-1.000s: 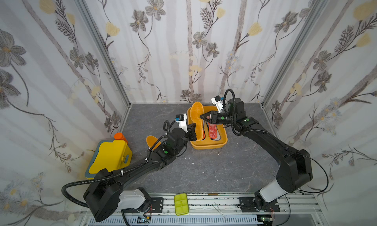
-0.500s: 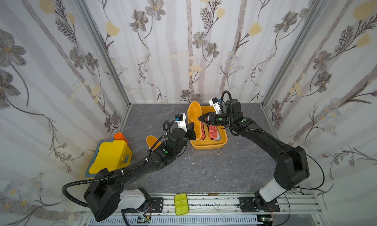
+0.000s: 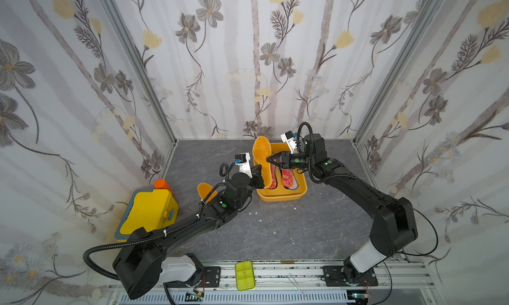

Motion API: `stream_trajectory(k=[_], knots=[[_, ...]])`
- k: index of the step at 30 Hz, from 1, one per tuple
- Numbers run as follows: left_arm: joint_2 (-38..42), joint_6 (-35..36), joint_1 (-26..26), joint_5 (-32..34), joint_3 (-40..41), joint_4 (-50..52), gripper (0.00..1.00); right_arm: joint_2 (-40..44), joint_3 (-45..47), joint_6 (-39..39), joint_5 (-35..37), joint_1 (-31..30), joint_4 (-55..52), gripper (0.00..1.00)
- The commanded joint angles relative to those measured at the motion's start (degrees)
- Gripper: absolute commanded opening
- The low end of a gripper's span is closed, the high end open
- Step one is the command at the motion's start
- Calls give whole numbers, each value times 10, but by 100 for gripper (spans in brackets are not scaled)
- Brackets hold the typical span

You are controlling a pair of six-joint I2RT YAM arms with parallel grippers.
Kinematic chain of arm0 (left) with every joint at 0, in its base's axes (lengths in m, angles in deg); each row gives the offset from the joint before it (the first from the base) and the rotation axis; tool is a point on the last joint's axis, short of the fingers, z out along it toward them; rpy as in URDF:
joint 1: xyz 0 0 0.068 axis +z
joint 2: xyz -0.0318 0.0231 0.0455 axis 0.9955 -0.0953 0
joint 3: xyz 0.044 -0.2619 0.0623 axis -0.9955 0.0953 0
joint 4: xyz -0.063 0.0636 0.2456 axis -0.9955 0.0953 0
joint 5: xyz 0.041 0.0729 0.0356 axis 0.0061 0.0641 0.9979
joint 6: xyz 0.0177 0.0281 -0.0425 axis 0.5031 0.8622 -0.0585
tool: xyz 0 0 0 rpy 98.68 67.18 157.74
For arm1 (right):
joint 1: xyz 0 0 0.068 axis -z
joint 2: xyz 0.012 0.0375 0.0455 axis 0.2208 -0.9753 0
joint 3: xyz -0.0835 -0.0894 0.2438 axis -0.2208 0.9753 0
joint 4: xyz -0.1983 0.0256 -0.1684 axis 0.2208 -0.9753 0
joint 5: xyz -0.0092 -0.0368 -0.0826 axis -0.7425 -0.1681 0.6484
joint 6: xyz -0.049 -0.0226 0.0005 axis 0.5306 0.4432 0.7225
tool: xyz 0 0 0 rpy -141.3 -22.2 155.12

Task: Put the insoles into the storage box
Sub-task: Place the insole in the storage box.

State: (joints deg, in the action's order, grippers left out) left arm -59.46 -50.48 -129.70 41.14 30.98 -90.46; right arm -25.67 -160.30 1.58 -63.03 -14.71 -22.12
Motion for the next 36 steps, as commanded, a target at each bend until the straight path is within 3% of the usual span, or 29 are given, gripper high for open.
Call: stream_trajectory(k=[1, 6, 17, 18, 19, 21, 24, 25, 36], knots=[[-4, 6, 0, 8, -3, -14, 0, -3, -6, -10, -16, -2, 33, 33], [-11, 6, -1, 9, -2, -16, 0, -7, -9, -13, -17, -6, 36, 28], [-12, 3, 1, 11, -1, -11, 0, -7, -9, 2, -9, -6, 30, 1], [-10, 3, 0, 13, -2, -8, 3, -7, -9, 4, -7, -5, 30, 0], [-9, -1, 0, 18, -1, -4, 21, -6, -9, 8, -6, -5, 29, 0], [-2, -8, 0, 27, 3, 0, 42, -4, -9, 14, 0, -6, 29, 0], [8, -22, 0, 37, 16, 0, 96, -3, -10, 21, 9, -3, 26, 0], [23, -26, 0, 41, 21, -1, 100, -5, -12, 23, 11, -2, 26, 0], [165, -49, 1, 127, 99, 64, 100, -28, -2, 22, 16, 40, 38, 0]])
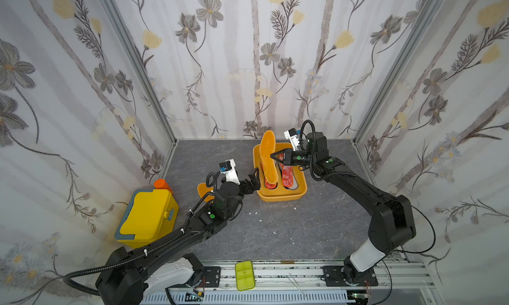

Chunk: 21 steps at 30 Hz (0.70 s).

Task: Put the insoles into the storage box
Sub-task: Place the insole in the storage box.

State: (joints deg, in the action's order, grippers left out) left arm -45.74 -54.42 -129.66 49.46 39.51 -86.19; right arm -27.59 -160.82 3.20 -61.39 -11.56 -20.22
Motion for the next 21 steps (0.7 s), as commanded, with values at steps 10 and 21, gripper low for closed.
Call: stream_trajectory(k=[10, 21], knots=[[184, -57, 15, 94, 111, 68, 100, -122, -3, -10, -30, 43, 61, 0], [188, -63, 28, 70, 140, 45, 100, -212, -40, -62, -36, 41, 105, 0]])
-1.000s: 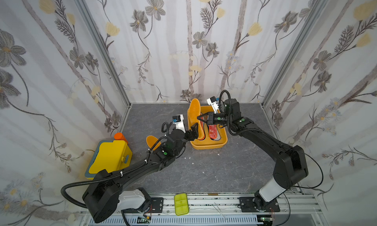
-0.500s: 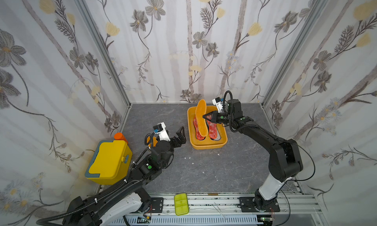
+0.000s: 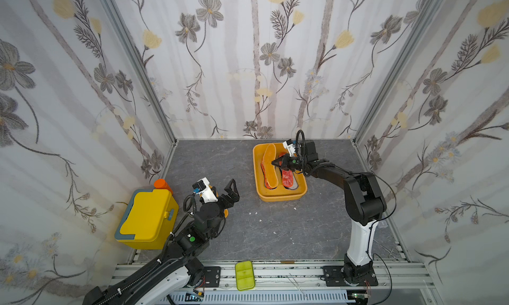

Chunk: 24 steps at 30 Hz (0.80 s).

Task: Put the insoles into the storage box
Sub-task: Place the insole in the storage box.

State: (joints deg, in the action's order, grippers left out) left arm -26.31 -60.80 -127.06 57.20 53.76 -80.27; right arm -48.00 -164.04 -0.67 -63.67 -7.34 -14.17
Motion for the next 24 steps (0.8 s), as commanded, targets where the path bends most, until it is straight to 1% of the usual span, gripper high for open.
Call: stream_trajectory(k=[1, 12, 24], knots=[[-12, 3, 3, -11, -5, -16, 100, -14, -12, -28, -13, -1, 49, 0], [-64, 14, 9, -44, -29, -31, 100, -61, -39, -38, -7, -2, 49, 0], [-97, 18, 16, -77, -47, -38, 100, -91, -58, -8, 11, 1, 7, 0]])
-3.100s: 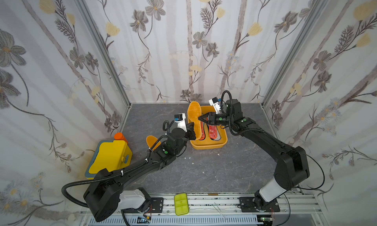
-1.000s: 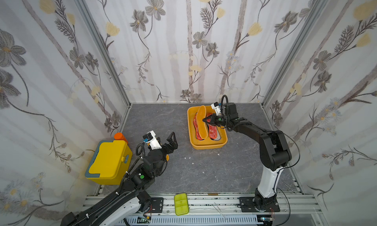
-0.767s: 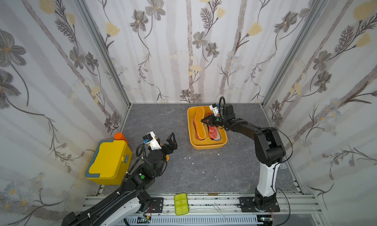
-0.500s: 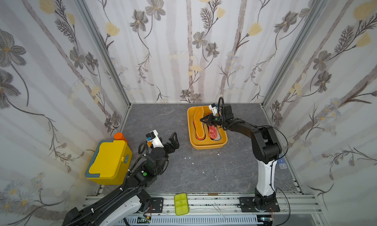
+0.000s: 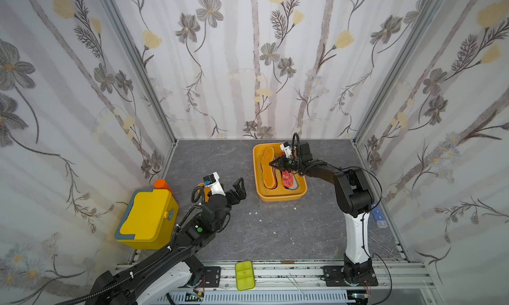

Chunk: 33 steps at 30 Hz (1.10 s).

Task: Put the insoles into the storage box
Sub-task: Place the insole in the storage box.

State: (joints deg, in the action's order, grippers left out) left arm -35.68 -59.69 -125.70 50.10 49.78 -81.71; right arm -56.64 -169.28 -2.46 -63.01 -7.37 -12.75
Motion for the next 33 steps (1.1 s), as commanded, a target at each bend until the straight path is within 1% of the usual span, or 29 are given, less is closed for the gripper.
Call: stream_trajectory(k=[1, 7, 13, 28, 33], knots=[[-4, 6, 3, -8, -10, -21, 100, -7, -6, 10, 4, 2, -9, 0], [-11, 4, 6, -17, -26, 4, 100, -17, -22, 40, 23, 5, -51, 0], [-16, 4, 9, -21, -30, 4, 100, -29, -42, 66, 39, 7, -91, 0], [-47, 3, 15, -39, -43, 3, 100, -49, -72, 103, 42, 6, -120, 0], [-57, 2, 15, -44, -46, 2, 100, -44, -71, 116, 27, 3, -109, 0]])
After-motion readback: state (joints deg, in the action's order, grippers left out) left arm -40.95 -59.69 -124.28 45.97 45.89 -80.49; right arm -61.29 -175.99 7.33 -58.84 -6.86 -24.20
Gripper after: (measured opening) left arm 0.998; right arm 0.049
